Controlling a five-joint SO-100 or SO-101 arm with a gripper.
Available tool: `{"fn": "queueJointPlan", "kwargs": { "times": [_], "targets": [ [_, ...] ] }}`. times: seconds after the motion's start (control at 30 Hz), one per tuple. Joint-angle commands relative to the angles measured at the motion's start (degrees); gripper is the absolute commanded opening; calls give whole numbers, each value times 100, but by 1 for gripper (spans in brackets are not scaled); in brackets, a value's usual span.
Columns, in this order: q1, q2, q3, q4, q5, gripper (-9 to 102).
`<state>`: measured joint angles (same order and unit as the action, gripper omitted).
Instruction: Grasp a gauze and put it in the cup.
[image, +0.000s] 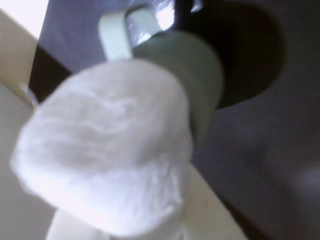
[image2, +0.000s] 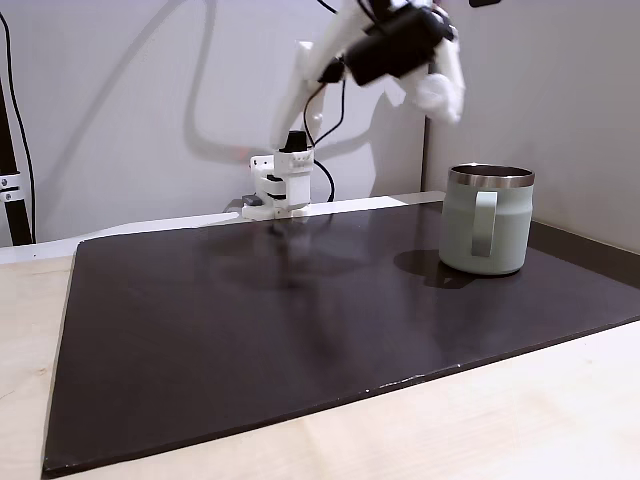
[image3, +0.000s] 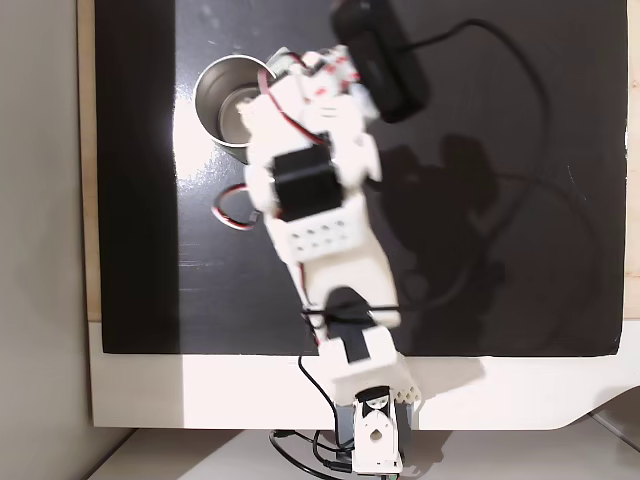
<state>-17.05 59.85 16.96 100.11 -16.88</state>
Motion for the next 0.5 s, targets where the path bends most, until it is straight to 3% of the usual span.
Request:
{"fn": "queueJointPlan", "kwargs": {
  "times": [0.0, 0.47],
  "targets": [
    [-413, -316, -932, 0, 237, 0],
    [-1222, -1204, -1512, -18, 668, 0]
  ]
}}
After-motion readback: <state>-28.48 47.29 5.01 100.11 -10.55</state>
